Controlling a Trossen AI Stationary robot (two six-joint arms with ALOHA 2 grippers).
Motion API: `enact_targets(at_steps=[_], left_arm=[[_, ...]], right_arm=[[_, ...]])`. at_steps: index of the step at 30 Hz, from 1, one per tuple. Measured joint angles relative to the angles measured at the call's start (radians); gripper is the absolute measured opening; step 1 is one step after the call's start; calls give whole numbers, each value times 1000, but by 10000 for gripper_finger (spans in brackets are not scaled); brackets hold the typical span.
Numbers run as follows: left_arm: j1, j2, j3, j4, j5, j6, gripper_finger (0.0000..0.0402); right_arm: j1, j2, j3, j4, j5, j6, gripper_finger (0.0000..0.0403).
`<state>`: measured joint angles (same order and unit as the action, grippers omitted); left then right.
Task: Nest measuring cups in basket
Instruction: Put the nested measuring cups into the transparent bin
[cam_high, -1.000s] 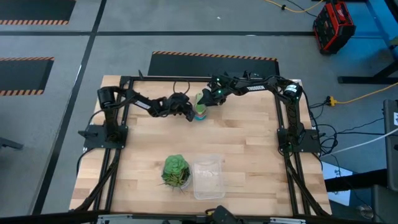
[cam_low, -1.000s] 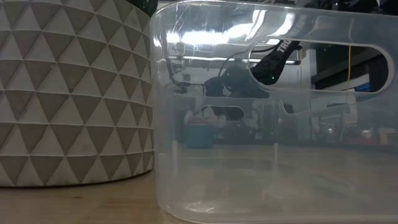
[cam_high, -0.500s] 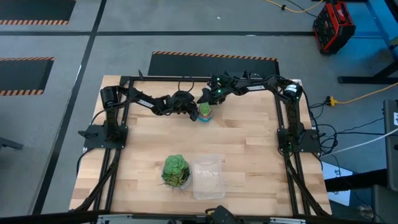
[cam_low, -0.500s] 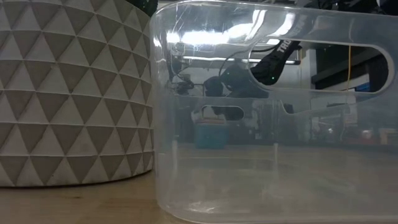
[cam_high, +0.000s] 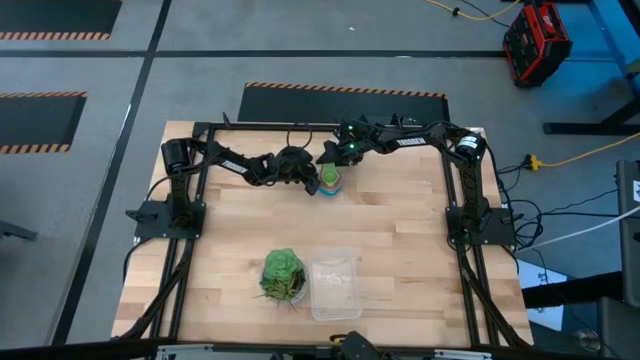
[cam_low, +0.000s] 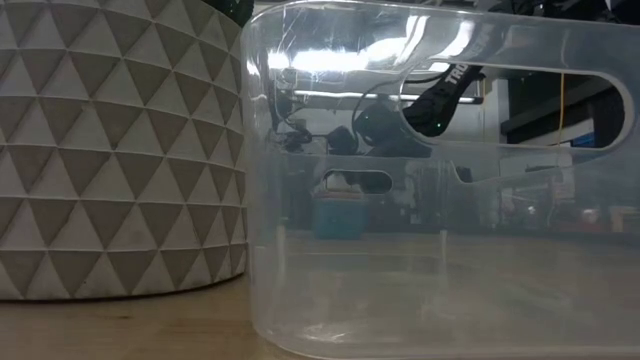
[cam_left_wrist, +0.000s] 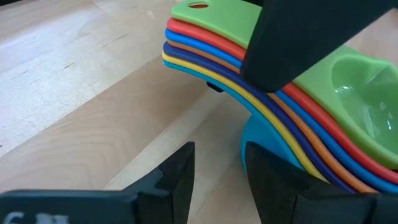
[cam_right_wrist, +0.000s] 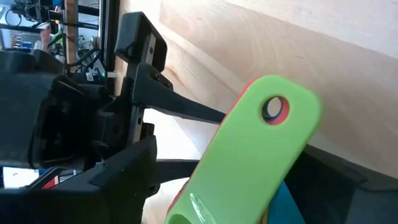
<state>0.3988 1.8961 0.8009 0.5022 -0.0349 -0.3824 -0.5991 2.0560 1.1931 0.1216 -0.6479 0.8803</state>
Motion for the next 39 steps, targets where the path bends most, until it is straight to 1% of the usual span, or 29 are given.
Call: enact_targets(at_steps=[9, 12, 15, 23, 26, 31, 34, 37, 39], left_arm=[[0, 0, 0, 0, 0, 0, 135], [0, 0, 0, 0, 0, 0, 135], [0, 0, 0, 0, 0, 0, 135], [0, 0, -1, 0, -1, 0, 135], [0, 0, -1, 1, -1, 0, 135], [0, 0, -1, 8, -8, -1, 135], [0, 0, -1, 8, -9, -1, 135], [0, 0, -1, 8, -9, -1, 135], [0, 0, -1, 8, -9, -1, 135]], right_arm=[[1, 0, 0, -7, 3, 0, 326], [2, 0, 0, -10, 14, 0, 320], [2, 0, 0, -11, 19, 0, 298], [1, 0, 0, -12, 21, -2, 209], [1, 0, 0, -17, 19, -19, 192], [1, 0, 0, -27, 18, -27, 187], [1, 0, -1, -26, 16, -58, 187], [1, 0, -25, 2, 12, -62, 187], [1, 0, -57, 53, -21, -43, 187]])
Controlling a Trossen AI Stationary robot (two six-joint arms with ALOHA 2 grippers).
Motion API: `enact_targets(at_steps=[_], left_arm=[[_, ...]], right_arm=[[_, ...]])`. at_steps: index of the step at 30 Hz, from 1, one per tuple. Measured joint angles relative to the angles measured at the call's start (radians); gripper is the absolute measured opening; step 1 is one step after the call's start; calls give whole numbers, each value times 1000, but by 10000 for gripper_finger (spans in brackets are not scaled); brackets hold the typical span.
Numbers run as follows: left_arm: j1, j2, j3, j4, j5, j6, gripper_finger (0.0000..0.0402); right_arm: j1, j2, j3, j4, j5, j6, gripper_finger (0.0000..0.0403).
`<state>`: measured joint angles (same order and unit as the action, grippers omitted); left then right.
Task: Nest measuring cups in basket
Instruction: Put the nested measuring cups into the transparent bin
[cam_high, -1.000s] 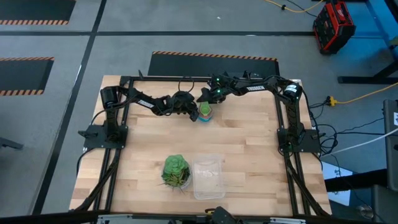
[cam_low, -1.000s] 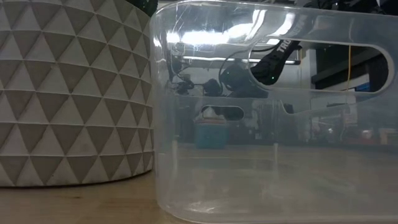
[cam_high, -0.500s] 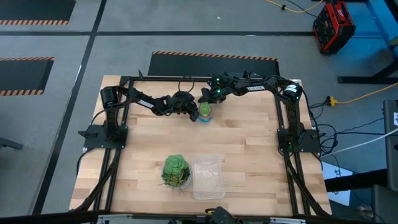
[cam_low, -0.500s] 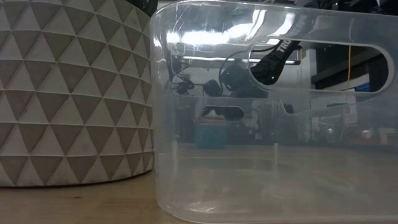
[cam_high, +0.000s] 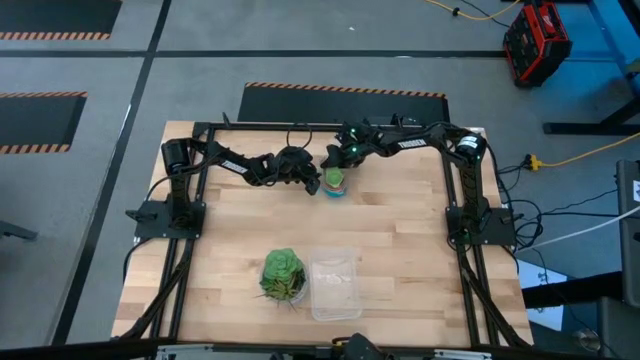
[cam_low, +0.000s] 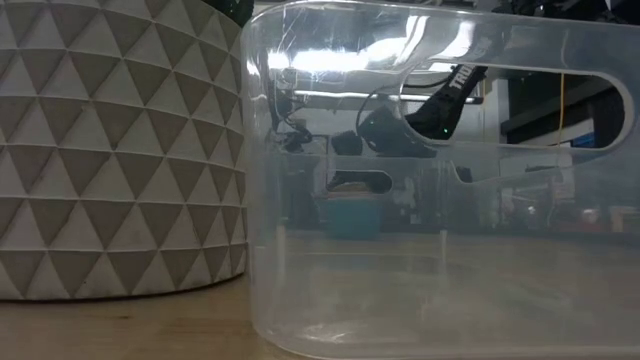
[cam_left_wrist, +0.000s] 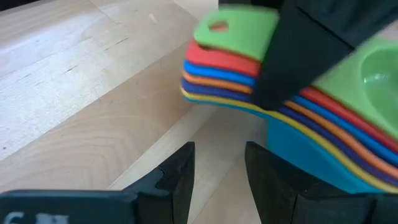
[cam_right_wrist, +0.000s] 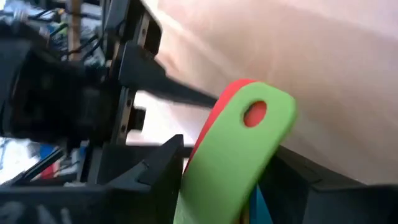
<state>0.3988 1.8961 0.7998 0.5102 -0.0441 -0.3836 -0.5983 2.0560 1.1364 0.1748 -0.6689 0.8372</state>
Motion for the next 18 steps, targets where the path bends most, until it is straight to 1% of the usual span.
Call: enact_targets(at_steps=[3, 6, 18], left_arm=[[0, 0, 0, 0, 0, 0, 135], [0, 0, 0, 0, 0, 0, 135], [0, 0, 0, 0, 0, -2, 135]], right_arm=[[-1, 1, -34, 99, -36, 53, 187], [0, 1, -48, 152, -8, 68, 187], [-1, 1, -49, 154, -3, 74, 187]])
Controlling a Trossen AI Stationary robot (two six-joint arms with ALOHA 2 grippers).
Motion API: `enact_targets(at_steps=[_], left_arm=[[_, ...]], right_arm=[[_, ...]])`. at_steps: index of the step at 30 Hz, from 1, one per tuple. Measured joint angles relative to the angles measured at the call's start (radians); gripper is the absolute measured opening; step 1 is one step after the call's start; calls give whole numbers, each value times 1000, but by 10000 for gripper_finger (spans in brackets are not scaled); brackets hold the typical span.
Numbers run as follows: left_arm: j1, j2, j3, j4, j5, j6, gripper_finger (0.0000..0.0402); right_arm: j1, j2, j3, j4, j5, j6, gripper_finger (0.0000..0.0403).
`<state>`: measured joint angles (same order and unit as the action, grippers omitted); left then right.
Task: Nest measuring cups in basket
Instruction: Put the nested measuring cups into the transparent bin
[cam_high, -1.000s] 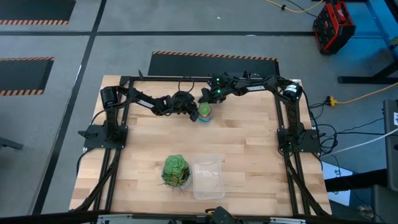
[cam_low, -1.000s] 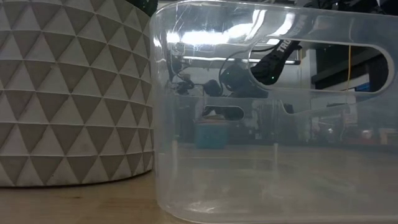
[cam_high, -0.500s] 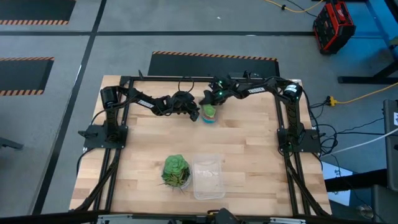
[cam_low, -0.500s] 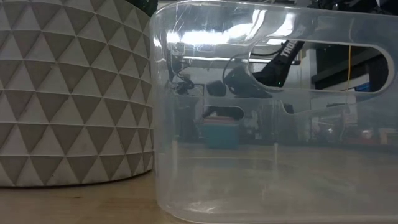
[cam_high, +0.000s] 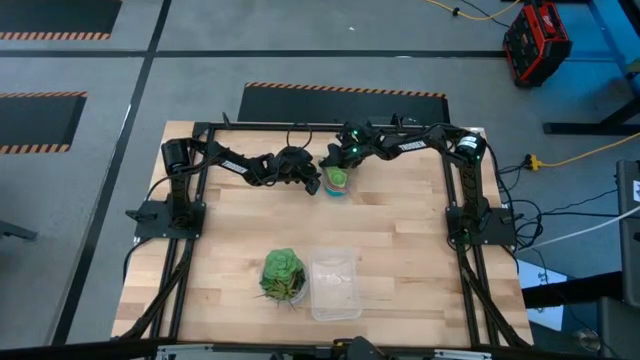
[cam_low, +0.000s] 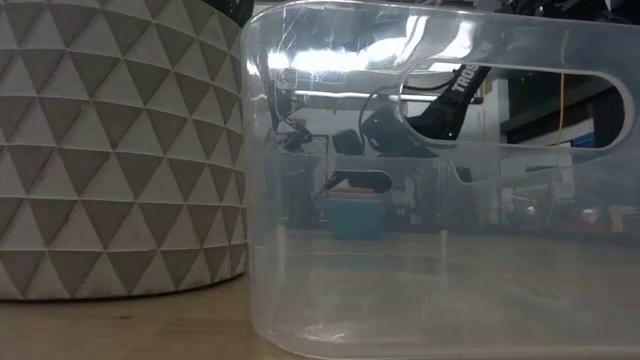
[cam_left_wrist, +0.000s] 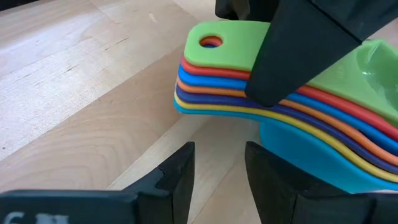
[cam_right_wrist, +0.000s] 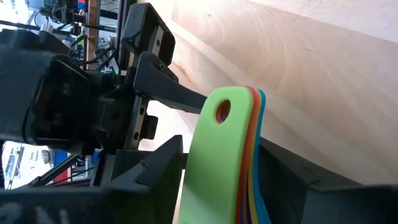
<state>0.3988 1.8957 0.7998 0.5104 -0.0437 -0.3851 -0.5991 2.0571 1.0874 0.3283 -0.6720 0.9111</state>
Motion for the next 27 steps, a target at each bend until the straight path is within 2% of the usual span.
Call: enact_targets(at_steps=[8, 16, 27], left_arm=[[0, 0, 0, 0, -29, 0, 135], [3, 0, 0, 0, -91, 0, 135], [3, 0, 0, 102, -97, -6, 135]], right_arm=[[0, 0, 0, -2, -6, -2, 187], [0, 0, 0, -5, -116, 0, 187], [0, 0, 0, -43, -119, -2, 187]])
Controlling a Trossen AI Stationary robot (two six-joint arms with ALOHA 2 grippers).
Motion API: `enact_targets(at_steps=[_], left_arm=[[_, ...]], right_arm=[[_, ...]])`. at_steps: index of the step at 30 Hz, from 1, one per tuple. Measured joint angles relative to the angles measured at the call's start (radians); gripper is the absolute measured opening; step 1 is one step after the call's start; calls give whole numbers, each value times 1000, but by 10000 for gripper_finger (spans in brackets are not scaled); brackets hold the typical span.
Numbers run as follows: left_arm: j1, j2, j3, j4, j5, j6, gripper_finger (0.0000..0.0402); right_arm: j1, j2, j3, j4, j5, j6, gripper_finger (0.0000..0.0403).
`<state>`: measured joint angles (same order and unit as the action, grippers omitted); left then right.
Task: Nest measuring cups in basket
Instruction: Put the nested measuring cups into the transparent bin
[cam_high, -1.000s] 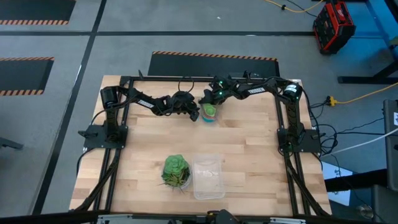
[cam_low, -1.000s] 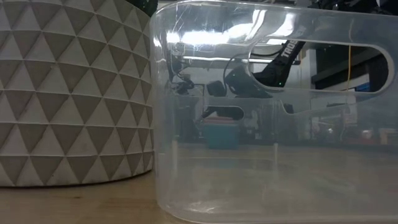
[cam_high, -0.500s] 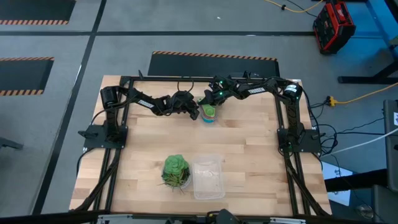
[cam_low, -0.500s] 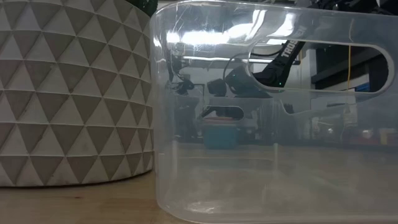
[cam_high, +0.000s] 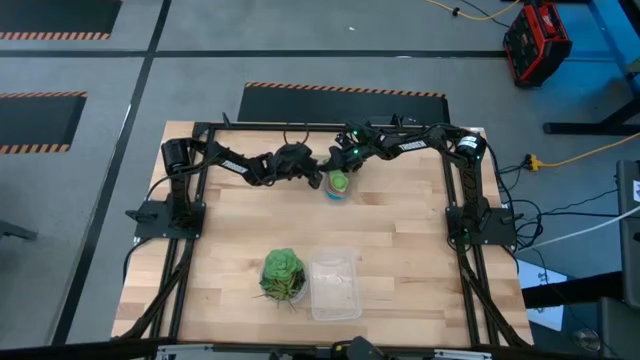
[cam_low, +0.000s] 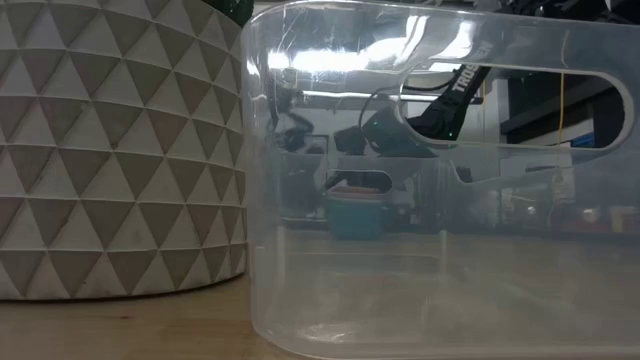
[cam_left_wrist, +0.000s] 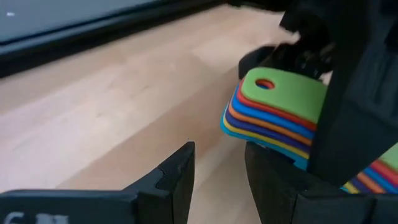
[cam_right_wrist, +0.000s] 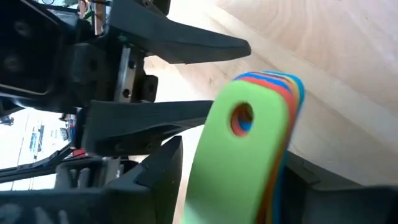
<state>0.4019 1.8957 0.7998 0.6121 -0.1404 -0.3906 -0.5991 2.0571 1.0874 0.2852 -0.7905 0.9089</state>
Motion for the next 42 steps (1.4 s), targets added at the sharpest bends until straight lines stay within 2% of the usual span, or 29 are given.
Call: enact_targets(at_steps=[13, 25, 33, 42], left_arm=[[0, 0, 0, 32, -1, 1, 135], [0, -1, 0, 35, -2, 1, 135], [0, -2, 0, 35, -1, 1, 135], [0, -1, 2, 28, 0, 1, 135]], right_arm=[[0, 0, 0, 0, -18, 2, 182], [0, -2, 1, 0, -23, 13, 105], [-3, -3, 1, 1, -24, 21, 104], [-40, -7, 1, 2, -90, 21, 101]])
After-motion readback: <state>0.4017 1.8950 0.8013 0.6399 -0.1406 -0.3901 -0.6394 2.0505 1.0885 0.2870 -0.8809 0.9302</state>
